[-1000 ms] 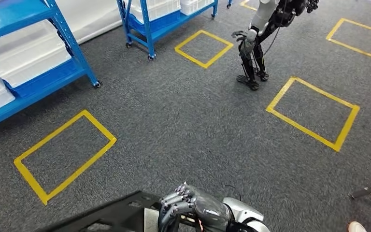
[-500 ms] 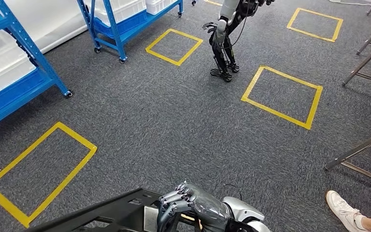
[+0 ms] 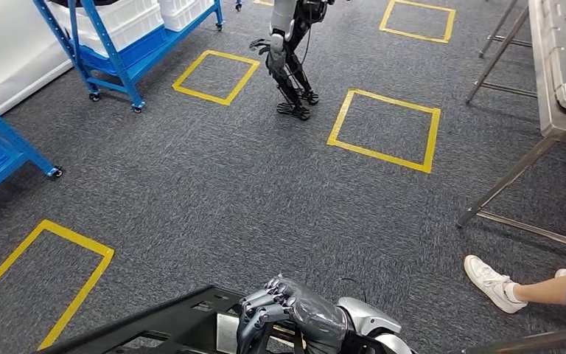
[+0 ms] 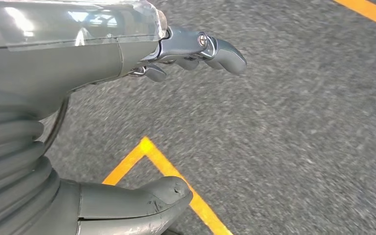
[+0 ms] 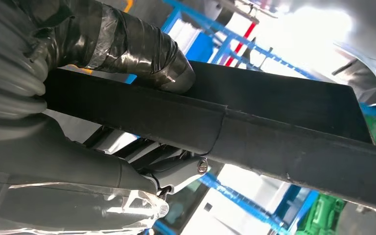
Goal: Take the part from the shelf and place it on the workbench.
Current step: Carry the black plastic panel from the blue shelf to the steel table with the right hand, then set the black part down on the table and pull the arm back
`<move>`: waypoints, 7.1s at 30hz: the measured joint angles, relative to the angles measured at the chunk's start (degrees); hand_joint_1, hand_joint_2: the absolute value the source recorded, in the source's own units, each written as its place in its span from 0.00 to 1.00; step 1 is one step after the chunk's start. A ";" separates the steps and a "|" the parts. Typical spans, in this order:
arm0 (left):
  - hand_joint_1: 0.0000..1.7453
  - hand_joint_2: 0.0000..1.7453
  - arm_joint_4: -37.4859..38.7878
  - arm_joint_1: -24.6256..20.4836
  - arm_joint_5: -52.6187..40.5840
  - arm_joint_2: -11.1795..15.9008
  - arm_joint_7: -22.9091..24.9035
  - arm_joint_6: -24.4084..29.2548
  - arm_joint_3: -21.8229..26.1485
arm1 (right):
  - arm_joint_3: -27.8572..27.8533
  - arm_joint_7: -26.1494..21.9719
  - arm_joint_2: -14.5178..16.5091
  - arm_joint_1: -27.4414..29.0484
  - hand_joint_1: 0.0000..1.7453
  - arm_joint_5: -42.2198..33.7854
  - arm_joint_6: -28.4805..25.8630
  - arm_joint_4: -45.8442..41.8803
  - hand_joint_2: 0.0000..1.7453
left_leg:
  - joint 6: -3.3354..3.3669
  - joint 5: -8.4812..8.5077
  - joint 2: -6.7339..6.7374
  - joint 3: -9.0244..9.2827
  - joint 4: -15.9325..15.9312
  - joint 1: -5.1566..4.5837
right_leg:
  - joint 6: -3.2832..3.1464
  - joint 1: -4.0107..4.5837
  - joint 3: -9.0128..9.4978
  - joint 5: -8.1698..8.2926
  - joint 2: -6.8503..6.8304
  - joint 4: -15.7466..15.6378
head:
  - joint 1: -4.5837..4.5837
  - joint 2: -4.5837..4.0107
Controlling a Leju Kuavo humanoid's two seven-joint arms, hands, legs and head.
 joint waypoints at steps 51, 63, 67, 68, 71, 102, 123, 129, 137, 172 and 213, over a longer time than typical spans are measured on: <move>0.00 1.00 0.02 0.58 0.31 -1.69 -4.66 -8.91 -0.02 | -1.28 -0.18 -1.63 2.94 1.00 -1.03 -0.12 0.25 1.00 | 0.92 -1.29 8.01 0.92 -0.95 -0.80 | -0.52 0.87 1.00 0.28 -6.95 -1.79 | 0.04 0.00; 0.00 1.00 0.04 1.08 0.99 -1.41 -3.65 -8.14 0.11 | -1.43 -0.49 -1.64 2.65 1.00 0.04 -0.86 0.39 1.00 | 0.57 0.12 -0.06 0.11 -0.72 0.04 | 0.78 0.14 -0.10 0.01 0.60 0.29 | 0.03 0.00; 0.00 1.00 0.04 0.89 1.01 -1.51 -3.85 -8.14 0.15 | -2.03 -0.49 -1.73 2.69 1.00 0.06 -1.50 0.05 1.00 | 2.19 0.94 2.28 0.02 -1.46 0.09 | 1.85 0.11 -1.74 -1.72 -0.96 2.97 | 0.05 0.01; 0.00 1.00 0.04 0.92 1.02 -1.55 -3.98 -8.19 0.16 | -2.16 -0.41 -1.75 2.65 1.00 0.06 -1.54 -0.05 1.00 | 2.44 1.04 2.96 -0.05 -1.57 0.06 | 2.04 0.12 -3.14 -3.55 -2.52 5.95 | 0.05 0.01; 0.00 1.00 0.04 1.27 1.19 -1.56 -4.50 -8.85 0.30 | -2.28 0.19 -1.76 2.57 1.00 0.06 -1.50 -0.24 1.00 | 2.65 1.03 5.11 -0.37 -1.60 -0.22 | 2.45 -0.05 -8.04 -7.92 -4.73 16.02 | 0.04 0.00; 0.00 1.00 0.04 1.25 0.57 -1.94 -3.51 -7.16 0.51 | -2.55 1.58 -1.49 2.59 1.00 -0.62 -1.46 -1.20 1.00 | 2.68 1.29 5.58 -1.12 -0.91 -0.18 | 2.46 -0.10 -7.57 -8.34 -4.83 16.18 | 0.03 0.01; 0.00 1.00 0.07 1.50 1.27 -2.73 -2.79 -6.58 1.08 | -2.75 1.77 -1.40 3.79 1.00 -1.03 -1.98 -1.51 1.00 | -0.22 0.83 -0.37 -1.25 0.76 0.61 | 0.69 0.02 0.57 -0.79 0.44 0.59 | 0.02 0.00; 0.00 1.00 0.07 1.33 1.24 -2.73 -2.81 -6.31 1.19 | -3.33 1.69 -1.46 4.30 1.00 -1.19 -1.83 -1.75 1.00 | 2.00 1.14 2.52 -1.03 -0.26 0.52 | 2.44 0.05 -2.47 -3.65 -2.70 5.62 | 0.06 0.00; 0.00 1.00 0.07 1.41 1.17 -2.81 -3.11 -6.24 1.39 | -4.15 1.44 -1.65 5.08 1.00 -1.25 -1.91 -1.85 1.00 | 1.92 0.20 7.83 0.05 -0.42 0.01 | 1.66 0.43 -1.90 -0.93 -8.02 3.89 | 0.07 0.01; 0.00 1.00 0.07 1.33 1.77 -3.08 -3.71 -6.44 1.98 | -6.12 0.49 -2.14 7.04 1.00 -1.13 -2.10 -2.78 1.00 | -0.15 -0.33 9.98 1.61 -1.39 0.17 | 1.27 0.11 -1.22 0.94 -7.97 0.12 | 0.08 0.01; 0.00 1.00 0.07 0.39 -0.64 -2.41 -4.66 -8.19 1.46 | -19.64 30.42 -3.47 -24.04 1.00 57.61 -17.69 29.54 1.00 | 0.03 2.07 3.42 -5.35 4.39 -0.10 | 0.11 0.03 0.10 0.49 -4.63 -0.46 | 0.06 0.00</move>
